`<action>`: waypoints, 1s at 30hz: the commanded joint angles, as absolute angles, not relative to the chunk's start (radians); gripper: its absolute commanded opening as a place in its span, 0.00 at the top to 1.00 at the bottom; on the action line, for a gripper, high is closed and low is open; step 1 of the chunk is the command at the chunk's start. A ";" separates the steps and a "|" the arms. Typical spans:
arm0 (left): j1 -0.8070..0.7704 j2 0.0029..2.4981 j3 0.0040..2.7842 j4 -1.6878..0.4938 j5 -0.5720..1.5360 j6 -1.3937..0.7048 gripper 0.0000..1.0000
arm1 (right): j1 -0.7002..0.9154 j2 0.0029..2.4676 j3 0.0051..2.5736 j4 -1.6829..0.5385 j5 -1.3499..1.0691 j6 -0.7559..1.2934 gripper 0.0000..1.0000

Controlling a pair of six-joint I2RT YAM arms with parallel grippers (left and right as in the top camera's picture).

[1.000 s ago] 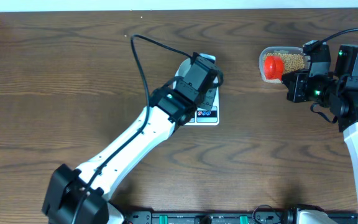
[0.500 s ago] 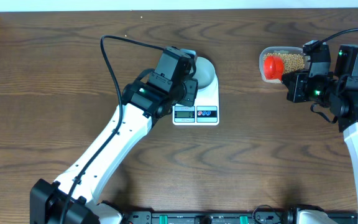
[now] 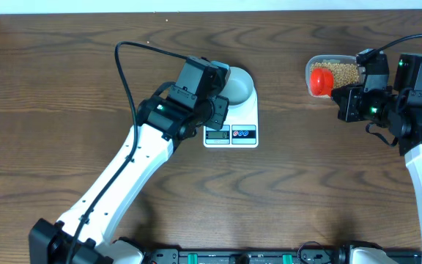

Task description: Scoop item into bowl and weigh 50g on scale

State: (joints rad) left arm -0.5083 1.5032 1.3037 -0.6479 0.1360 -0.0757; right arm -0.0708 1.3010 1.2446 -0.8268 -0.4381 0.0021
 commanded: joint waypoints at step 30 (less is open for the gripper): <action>-0.472 1.483 1.304 -0.699 0.146 -0.032 0.65 | -0.077 1.293 1.266 -0.830 -0.455 -0.017 0.99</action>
State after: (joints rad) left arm -0.4747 1.4960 1.3037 -0.6975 0.1448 -0.0273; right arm -0.0708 1.3010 1.2446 -0.8291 -0.4408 0.0021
